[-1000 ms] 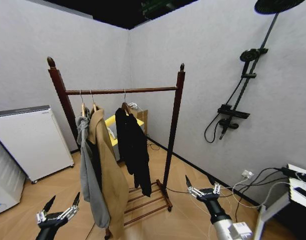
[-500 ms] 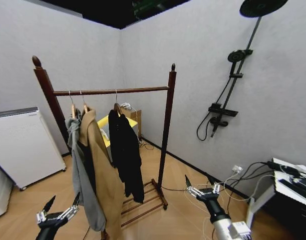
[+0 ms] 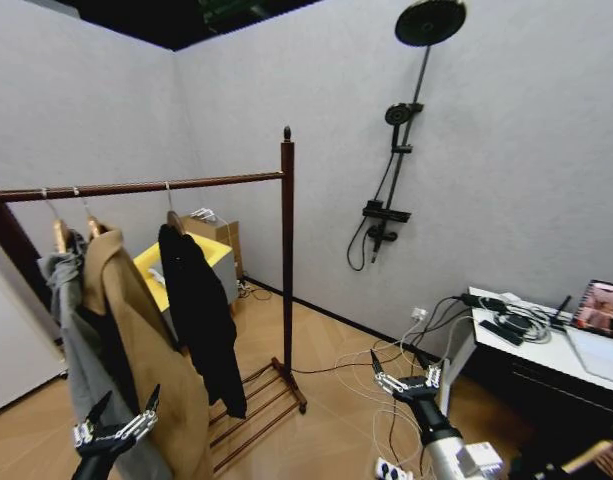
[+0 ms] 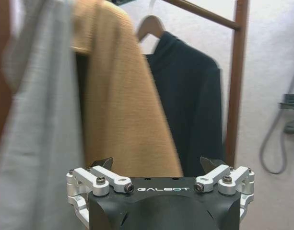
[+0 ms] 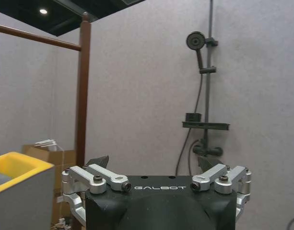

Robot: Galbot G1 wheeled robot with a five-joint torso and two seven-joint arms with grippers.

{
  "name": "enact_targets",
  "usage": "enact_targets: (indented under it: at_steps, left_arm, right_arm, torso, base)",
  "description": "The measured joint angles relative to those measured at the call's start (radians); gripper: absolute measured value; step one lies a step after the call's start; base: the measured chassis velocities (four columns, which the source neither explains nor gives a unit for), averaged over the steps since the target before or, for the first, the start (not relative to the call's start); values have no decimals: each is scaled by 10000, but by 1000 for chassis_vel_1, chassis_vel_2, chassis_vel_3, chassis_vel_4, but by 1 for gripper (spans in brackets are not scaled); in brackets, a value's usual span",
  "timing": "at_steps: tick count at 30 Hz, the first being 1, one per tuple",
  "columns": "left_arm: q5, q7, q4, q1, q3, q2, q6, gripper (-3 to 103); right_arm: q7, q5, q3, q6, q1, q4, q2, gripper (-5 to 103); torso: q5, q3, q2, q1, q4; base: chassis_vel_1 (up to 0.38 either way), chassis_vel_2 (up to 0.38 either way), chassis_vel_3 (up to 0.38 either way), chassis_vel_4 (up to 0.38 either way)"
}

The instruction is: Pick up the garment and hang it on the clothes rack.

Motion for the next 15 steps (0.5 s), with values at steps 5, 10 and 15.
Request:
enact_targets:
  at_steps: [5,10,15]
  left_arm:
    - [0,0,0,0,0,0,0,100]
    - [0,0,0,0,0,0,0,100]
    - [0,0,0,0,0,0,0,100]
  right_arm:
    - [0,1,-1,-1,0,-1,-1,100]
    - [0,1,-1,-2,0,-1,-1,100]
    - [0,1,-1,-2,1,-1,-2,100]
  torso:
    - [0,0,1,0,0]
    - [3,0,1,0,1]
    - [0,0,1,0,0]
  base:
    - [-122,-129,-140,-140]
    - [-119,-125,-114,-115]
    - [-131,-117,-114,-127]
